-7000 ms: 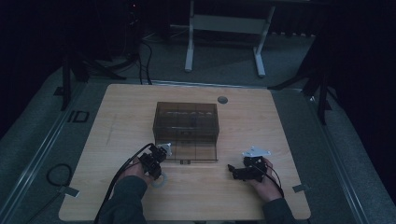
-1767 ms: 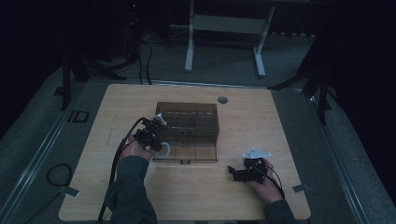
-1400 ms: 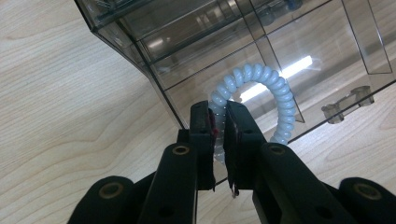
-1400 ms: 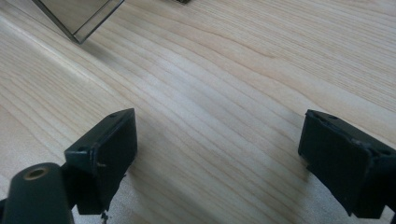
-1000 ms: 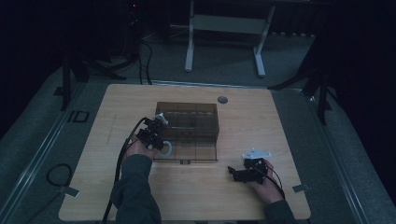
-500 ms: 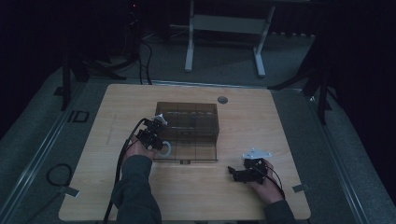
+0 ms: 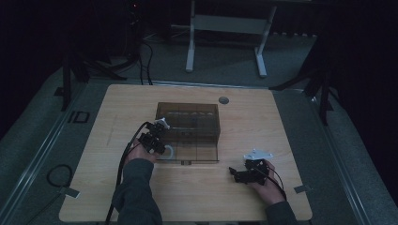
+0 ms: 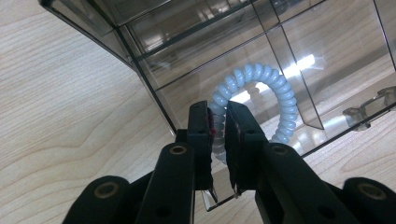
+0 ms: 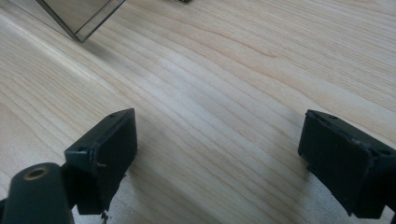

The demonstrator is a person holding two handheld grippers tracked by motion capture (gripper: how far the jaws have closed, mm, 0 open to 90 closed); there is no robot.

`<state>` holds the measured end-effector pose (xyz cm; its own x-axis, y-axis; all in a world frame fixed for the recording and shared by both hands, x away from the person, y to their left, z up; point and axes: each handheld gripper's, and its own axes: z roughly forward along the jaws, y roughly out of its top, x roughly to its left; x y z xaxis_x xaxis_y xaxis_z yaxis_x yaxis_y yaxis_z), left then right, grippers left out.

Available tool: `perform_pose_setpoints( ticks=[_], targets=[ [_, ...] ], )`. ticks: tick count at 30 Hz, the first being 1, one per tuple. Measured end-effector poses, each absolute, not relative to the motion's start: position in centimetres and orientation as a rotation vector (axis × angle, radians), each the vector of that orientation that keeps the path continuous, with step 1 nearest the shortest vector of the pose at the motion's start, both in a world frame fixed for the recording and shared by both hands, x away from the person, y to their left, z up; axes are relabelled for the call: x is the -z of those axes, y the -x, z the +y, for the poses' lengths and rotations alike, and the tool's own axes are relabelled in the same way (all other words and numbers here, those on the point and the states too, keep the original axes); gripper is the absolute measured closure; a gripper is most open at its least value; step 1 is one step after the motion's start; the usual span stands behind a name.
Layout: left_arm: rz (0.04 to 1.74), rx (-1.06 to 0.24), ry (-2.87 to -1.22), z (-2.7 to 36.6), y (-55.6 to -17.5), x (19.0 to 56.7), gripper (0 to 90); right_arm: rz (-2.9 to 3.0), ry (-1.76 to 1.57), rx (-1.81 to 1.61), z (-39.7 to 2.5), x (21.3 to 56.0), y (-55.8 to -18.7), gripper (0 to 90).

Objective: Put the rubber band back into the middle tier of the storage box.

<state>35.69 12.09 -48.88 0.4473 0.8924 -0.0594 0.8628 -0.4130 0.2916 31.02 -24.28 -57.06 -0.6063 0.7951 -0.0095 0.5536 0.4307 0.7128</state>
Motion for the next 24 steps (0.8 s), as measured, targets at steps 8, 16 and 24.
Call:
perform_pose_setpoints(
  ticks=[8,16,24],
  targets=[
    [1.488,-0.157,-2.395,12.3,-35.3,48.3,71.7,2.345,-1.152,-0.976,-24.3,57.1,-31.0,11.5],
    [1.486,-0.214,-2.303,13.5,-34.7,47.4,64.3,2.345,-1.153,-0.976,-24.3,57.1,-31.0,11.5],
    [1.512,-0.302,-2.233,15.1,-33.7,46.9,60.5,2.345,-1.149,-0.976,-24.3,57.1,-31.0,11.5]
  ],
)
